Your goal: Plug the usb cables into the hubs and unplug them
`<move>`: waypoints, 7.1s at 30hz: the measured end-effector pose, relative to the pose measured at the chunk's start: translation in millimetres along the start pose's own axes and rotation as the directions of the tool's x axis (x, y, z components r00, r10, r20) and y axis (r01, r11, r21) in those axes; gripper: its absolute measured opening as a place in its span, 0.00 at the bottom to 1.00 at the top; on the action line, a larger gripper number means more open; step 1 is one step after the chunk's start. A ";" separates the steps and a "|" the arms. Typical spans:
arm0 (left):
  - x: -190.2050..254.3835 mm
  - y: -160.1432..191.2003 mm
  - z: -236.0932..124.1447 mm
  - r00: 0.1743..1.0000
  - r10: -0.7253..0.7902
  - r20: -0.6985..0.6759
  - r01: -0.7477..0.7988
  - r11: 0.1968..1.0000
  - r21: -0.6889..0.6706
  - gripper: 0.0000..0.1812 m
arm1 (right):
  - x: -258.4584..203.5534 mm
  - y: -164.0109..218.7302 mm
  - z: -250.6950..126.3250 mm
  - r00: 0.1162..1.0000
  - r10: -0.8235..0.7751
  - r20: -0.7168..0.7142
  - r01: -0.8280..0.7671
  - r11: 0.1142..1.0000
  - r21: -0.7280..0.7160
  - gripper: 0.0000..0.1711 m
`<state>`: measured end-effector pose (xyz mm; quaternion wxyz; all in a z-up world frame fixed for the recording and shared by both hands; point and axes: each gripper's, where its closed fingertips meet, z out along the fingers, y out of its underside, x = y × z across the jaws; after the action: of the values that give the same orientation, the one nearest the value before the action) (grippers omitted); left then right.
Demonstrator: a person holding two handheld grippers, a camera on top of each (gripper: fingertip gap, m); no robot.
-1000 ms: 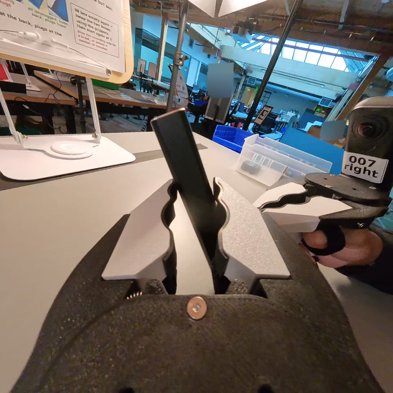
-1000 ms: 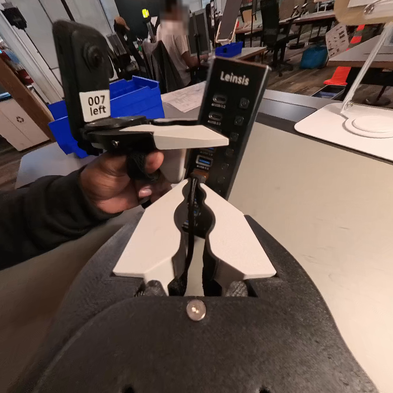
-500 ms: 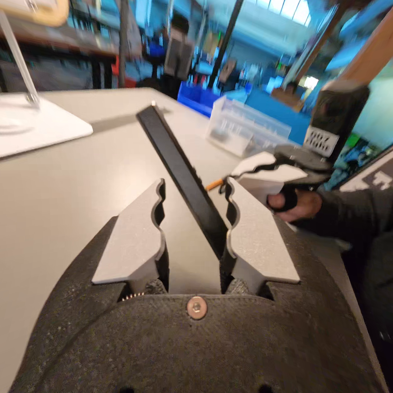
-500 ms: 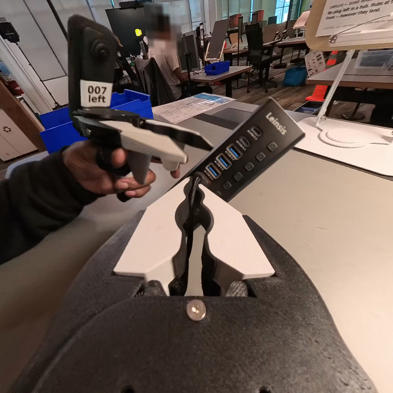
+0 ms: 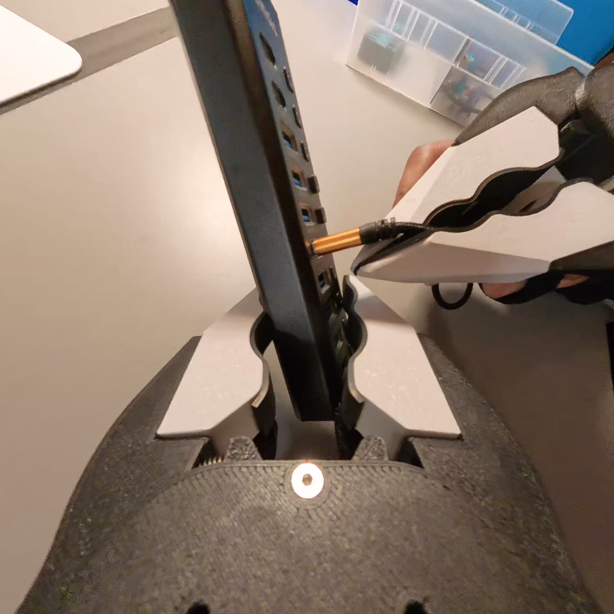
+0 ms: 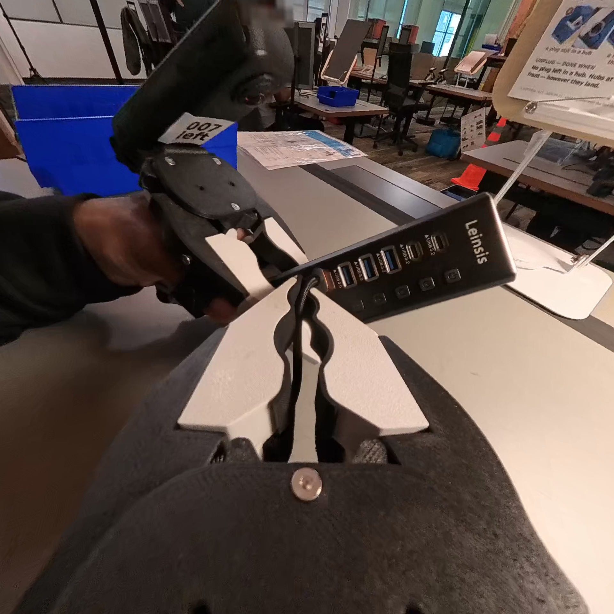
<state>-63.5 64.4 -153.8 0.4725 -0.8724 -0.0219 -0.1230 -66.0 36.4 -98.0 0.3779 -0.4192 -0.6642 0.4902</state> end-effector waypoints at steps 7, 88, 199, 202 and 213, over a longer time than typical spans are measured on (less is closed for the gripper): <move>-25.6 -11.8 -8.5 0.947 0.202 0.251 -0.211 0.978 0.009 0.17 | 3.5 14.5 -0.9 1.000 -0.011 0.007 0.012 0.998 -0.060 0.02; -58.6 -23.9 -23.7 0.918 0.135 0.374 -0.221 0.955 0.197 0.17 | 76.8 -35.9 -96.1 0.974 0.216 -0.065 -0.208 0.972 0.110 0.02; 78.6 -27.2 15.9 0.951 0.222 -0.215 -0.157 0.947 0.281 0.30 | 318.5 52.6 -317.7 0.842 -0.539 0.019 0.308 0.452 -0.837 0.16; 75.9 -28.7 15.5 0.956 0.209 -0.206 -0.145 0.947 0.287 0.29 | 326.2 102.7 -326.4 0.856 -0.462 0.235 0.376 0.243 -0.894 0.16; 69.8 -33.6 11.1 0.965 0.175 -0.197 -0.105 0.942 0.319 0.29 | 312.0 177.4 -332.4 0.847 -0.164 0.505 0.472 -0.204 -0.858 0.17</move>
<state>1.2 86.7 -115.7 0.6086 -0.7689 0.0750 -0.1810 157.3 466.7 -163.6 -0.0164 -0.3162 -0.9191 -0.2344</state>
